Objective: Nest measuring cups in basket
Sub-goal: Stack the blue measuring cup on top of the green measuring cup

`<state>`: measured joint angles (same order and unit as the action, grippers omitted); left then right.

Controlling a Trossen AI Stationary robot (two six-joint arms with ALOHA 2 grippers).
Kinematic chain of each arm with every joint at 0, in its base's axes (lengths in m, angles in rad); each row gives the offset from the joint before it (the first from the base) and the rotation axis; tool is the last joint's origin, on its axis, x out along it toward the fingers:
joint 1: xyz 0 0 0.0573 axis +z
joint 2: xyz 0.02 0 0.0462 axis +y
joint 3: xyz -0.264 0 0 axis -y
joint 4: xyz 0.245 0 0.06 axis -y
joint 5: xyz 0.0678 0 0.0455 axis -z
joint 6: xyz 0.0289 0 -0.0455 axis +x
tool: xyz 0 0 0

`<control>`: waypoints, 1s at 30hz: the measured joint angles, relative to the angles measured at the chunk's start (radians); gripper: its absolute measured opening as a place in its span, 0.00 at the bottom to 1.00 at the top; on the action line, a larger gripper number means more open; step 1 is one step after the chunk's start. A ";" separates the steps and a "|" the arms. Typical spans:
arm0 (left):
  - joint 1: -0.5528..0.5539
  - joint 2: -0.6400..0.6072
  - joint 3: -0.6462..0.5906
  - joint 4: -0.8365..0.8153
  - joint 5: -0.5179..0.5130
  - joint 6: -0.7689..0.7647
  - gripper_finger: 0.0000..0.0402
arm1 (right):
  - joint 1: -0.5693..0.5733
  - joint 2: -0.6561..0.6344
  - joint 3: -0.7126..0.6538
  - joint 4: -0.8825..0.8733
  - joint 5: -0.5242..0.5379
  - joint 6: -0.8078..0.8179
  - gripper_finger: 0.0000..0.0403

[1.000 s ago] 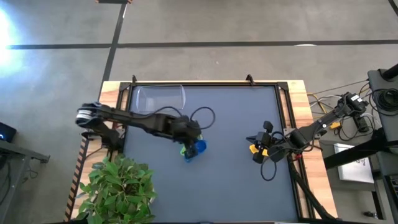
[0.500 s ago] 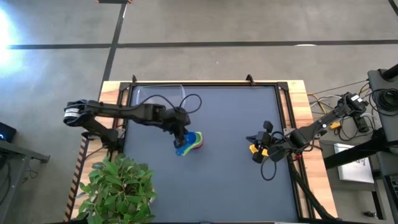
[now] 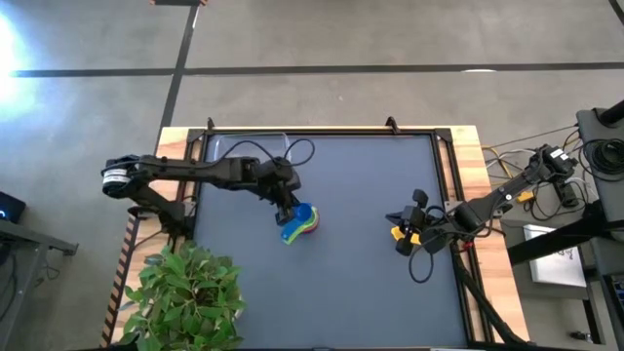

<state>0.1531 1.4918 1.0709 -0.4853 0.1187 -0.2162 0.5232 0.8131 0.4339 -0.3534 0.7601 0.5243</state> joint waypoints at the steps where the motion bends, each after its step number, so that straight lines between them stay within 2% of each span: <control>1: 0.002 0.000 0.000 -0.009 0.000 0.006 0.00 | 0.000 0.000 0.000 0.000 0.000 0.000 0.02; 9: 0.015 0.008 -0.001 0.001 0.024 0.024 0.00 | 0.000 0.000 0.000 0.000 0.000 -0.001 0.02; 23: 0.033 0.122 -0.002 0.024 0.066 0.022 0.00 | 0.000 0.000 0.000 -0.001 -0.005 -0.005 0.02; 30: 0.042 0.120 -0.002 0.026 0.028 0.017 0.10 | 0.000 0.000 0.000 -0.001 -0.004 -0.011 0.02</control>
<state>0.1953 1.6114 1.0691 -0.4597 0.1467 -0.1993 0.5232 0.8131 0.4339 -0.3546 0.7559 0.5137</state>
